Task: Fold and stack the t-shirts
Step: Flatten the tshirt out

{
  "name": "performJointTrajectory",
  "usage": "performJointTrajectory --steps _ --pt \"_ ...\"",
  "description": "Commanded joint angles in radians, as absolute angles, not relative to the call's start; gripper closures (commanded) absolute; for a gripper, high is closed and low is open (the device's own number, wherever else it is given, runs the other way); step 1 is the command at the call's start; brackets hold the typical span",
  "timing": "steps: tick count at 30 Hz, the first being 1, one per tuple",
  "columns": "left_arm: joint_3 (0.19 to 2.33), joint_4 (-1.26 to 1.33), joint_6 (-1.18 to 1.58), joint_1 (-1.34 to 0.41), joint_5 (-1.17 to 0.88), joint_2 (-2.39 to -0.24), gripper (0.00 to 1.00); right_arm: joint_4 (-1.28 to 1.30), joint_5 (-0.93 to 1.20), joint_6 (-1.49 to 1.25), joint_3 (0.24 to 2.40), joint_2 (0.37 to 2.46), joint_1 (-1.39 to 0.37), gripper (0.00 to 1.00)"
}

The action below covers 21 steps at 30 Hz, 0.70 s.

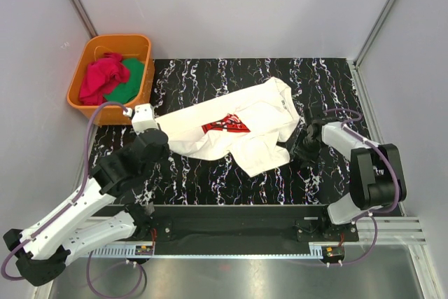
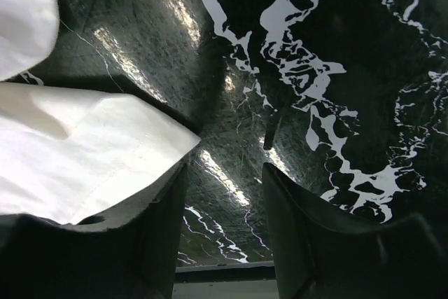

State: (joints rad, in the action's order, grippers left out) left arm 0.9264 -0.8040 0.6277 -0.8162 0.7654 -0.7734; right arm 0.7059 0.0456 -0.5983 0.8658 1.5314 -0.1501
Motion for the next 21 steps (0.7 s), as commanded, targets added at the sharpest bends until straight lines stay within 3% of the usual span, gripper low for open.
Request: performJointTrajectory --steps 1,12,21 --pt "0.925 -0.744 0.603 -0.811 0.759 -0.761 1.00 0.658 0.054 -0.588 0.879 1.567 -0.155 0.46" --pt "0.925 -0.744 0.611 -0.810 0.744 -0.761 1.00 0.565 0.066 -0.578 0.891 1.661 -0.155 0.46" --pt "0.933 -0.749 0.617 -0.811 0.744 -0.765 1.00 0.531 0.117 -0.568 0.900 1.710 -0.160 0.55"
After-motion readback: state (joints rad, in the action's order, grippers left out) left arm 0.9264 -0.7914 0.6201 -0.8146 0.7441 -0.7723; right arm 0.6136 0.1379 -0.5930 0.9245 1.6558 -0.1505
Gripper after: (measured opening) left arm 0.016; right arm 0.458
